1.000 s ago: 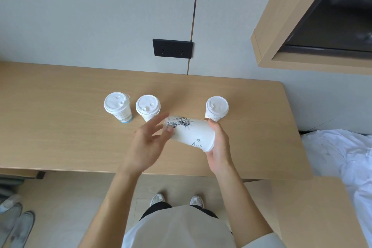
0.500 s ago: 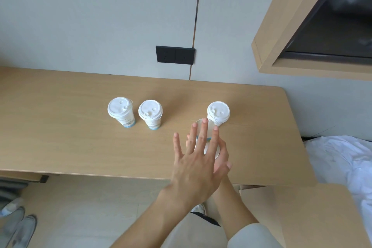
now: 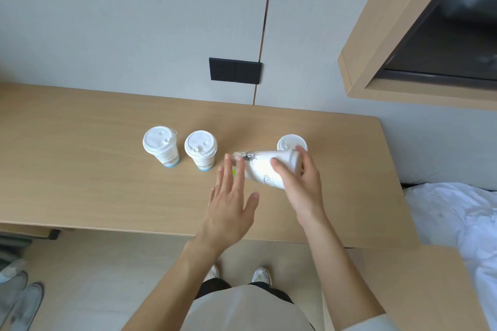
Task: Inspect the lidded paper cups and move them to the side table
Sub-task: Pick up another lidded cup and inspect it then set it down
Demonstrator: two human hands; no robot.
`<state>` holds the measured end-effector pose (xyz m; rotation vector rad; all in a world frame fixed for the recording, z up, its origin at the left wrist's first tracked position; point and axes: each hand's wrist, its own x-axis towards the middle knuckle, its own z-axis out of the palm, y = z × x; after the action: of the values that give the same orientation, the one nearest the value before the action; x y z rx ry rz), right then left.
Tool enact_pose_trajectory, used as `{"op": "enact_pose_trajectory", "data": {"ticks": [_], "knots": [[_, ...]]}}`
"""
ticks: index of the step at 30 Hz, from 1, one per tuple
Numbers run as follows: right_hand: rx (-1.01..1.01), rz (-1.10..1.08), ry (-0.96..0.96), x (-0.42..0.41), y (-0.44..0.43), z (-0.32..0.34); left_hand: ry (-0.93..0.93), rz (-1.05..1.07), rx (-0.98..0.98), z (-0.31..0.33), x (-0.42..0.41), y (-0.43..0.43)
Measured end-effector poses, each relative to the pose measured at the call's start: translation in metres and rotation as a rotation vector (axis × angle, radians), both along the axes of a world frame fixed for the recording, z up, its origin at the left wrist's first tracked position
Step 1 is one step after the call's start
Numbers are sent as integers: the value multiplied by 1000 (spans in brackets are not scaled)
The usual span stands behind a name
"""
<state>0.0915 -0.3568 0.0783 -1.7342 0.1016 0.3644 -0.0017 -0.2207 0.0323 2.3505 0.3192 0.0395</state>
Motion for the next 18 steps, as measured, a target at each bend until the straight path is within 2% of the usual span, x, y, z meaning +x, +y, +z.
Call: {"op": "enact_pose_trajectory", "data": {"ticks": [3, 5, 9, 13, 18], "knots": [[-316, 145, -218, 14, 21, 3, -33, -113, -143, -2, 11, -7], [-405, 227, -309, 22, 36, -3, 36, -108, -293, -4, 19, -6], [-578, 383, -373, 42, 63, -18, 128, -11, -510, -24, 34, 9], [-706, 483, -366, 60, 86, -38, 218, -9, -569, -36, 45, 22], [-750, 528, -313, 77, 106, -62, 352, -14, -540, -51, 61, 42]]}}
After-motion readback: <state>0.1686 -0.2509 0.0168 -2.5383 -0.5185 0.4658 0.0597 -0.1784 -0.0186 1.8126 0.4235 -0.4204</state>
